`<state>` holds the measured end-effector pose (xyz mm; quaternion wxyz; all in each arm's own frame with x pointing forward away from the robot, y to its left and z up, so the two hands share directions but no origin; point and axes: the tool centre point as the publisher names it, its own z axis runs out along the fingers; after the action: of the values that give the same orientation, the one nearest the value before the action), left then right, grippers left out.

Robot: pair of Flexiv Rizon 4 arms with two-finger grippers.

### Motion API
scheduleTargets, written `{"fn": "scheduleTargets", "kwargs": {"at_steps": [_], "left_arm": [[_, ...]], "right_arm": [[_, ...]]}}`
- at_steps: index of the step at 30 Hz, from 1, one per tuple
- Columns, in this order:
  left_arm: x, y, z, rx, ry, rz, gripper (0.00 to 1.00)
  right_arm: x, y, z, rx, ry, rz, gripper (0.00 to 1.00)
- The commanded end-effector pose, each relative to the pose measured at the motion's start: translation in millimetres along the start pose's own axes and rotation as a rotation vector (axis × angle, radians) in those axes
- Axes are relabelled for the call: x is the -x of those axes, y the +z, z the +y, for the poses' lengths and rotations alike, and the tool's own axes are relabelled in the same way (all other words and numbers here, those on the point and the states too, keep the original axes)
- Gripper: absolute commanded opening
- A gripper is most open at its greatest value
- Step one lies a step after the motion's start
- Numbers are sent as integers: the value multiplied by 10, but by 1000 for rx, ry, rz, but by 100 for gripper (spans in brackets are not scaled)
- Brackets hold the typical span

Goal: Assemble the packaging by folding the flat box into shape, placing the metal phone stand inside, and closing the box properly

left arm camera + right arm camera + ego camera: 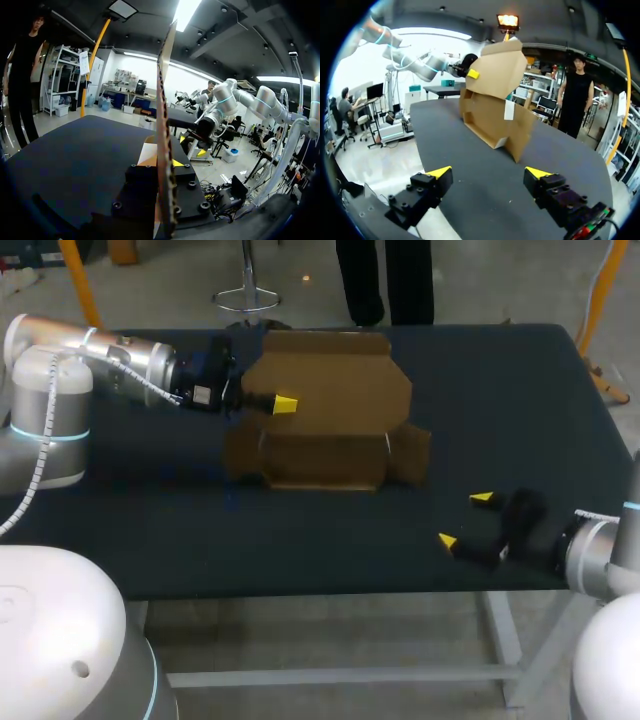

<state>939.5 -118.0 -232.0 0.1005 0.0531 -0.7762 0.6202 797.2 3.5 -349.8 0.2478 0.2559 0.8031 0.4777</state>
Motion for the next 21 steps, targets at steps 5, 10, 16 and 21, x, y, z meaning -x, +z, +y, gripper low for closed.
{"fn": "scheduleTargets", "kwargs": {"at_steps": [5, 10, 16, 21], "left_arm": [[16, 22, 34, 1, -1, 4, 0], [16, 22, 34, 1, -1, 4, 0], [16, 22, 34, 1, -1, 4, 0], [16, 22, 34, 1, -1, 4, 0]], "right_arm": [[310, 257, -37, 25, -20, 72, 100], [453, 419, 6, 26, -34, 86, 100], [606, 607, 19, 41, -34, 107, 100], [722, 789, 25, 56, -26, 114, 100]]}}
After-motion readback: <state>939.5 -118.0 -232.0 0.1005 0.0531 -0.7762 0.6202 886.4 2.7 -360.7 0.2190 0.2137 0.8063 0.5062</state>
